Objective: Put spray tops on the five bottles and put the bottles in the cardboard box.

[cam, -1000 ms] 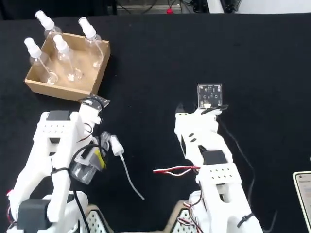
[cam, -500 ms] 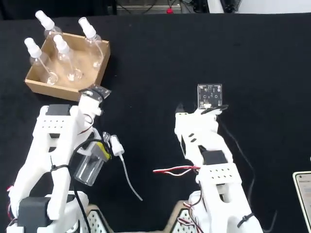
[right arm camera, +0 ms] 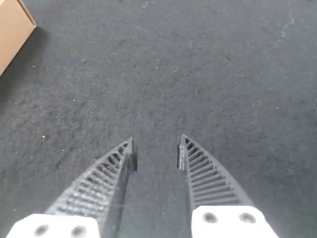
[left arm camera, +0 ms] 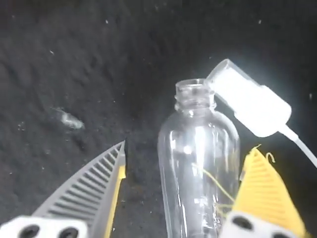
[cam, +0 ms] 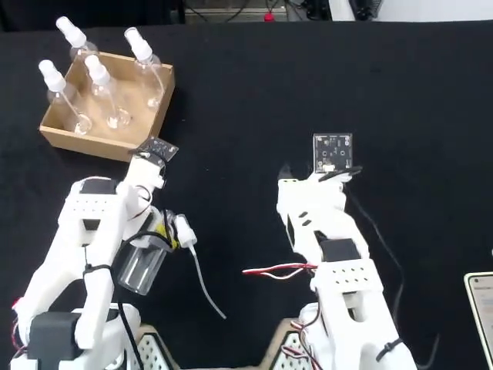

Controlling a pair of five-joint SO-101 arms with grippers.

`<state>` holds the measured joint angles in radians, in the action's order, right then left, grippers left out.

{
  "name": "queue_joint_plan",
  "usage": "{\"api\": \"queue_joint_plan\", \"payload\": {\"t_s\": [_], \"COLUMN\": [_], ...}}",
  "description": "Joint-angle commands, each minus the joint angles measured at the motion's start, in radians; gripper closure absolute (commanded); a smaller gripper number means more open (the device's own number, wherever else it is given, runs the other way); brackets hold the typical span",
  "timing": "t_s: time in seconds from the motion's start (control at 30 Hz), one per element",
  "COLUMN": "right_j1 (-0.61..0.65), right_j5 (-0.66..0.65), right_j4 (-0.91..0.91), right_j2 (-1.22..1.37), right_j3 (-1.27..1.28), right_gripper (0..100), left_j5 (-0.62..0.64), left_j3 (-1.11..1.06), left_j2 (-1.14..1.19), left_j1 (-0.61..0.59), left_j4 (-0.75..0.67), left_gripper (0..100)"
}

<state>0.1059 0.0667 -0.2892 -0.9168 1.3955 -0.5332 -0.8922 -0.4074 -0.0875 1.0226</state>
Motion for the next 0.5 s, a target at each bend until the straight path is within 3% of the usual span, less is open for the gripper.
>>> {"api": "queue_joint_plan", "payload": {"t_s": [0.0, 0.47], "right_j1": [-0.015, -0.014], "right_j5": [-0.008, -0.008], "right_j4": [0.025, 0.025], "right_j2": [-0.025, -0.025], "right_j3": [-0.013, -0.013], "right_gripper": [86.5, 86.5], "left_j5": [-0.008, -0.003], "left_j3": [-0.012, -0.019], "left_j2": [0.0, 0.0], "left_j1": [0.012, 0.012], "left_j4": [-0.034, -0.081], "left_gripper": [64, 64]}}
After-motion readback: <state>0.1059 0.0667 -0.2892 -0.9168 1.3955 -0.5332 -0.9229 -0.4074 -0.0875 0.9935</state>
